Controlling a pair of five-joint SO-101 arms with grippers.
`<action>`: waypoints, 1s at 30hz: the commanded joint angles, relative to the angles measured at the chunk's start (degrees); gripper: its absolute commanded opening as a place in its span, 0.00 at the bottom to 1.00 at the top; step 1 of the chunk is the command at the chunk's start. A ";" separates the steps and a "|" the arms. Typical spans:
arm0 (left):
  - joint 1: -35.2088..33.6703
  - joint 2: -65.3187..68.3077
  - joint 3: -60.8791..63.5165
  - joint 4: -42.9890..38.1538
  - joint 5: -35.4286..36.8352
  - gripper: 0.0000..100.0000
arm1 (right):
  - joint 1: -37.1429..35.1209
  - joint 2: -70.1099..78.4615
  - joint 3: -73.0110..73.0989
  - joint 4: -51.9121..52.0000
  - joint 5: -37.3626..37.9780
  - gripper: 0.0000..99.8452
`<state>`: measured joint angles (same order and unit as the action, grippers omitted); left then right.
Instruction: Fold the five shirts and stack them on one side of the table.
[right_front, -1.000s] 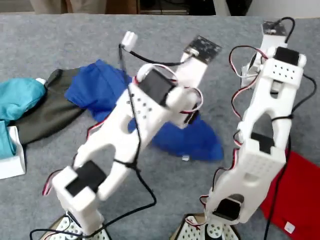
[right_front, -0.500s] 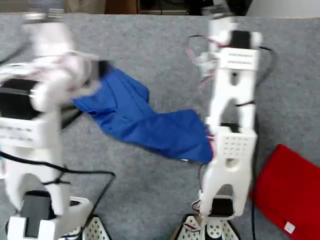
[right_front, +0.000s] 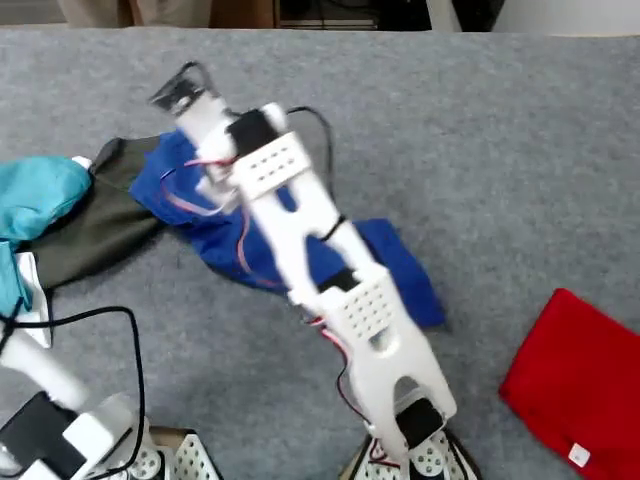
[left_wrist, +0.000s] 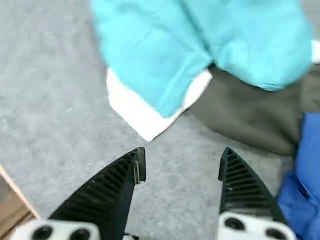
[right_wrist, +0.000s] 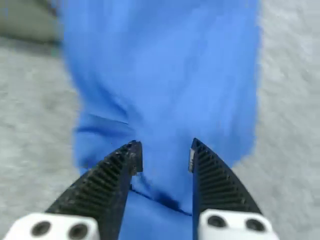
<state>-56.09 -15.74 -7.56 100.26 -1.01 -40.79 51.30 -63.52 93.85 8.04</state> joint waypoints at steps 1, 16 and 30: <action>-4.92 -2.07 0.35 0.44 -2.20 0.25 | -5.14 -0.13 -2.42 -1.14 0.26 0.17; -9.76 -2.07 0.44 0.44 -4.66 0.25 | -4.35 10.33 -3.03 -7.03 -0.09 0.05; -5.10 -1.98 0.44 0.44 -4.40 0.25 | 11.38 10.51 -19.47 -2.37 -0.18 0.00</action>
<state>-63.56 -15.74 -6.86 100.26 -5.41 -34.29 62.02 -77.93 89.71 8.04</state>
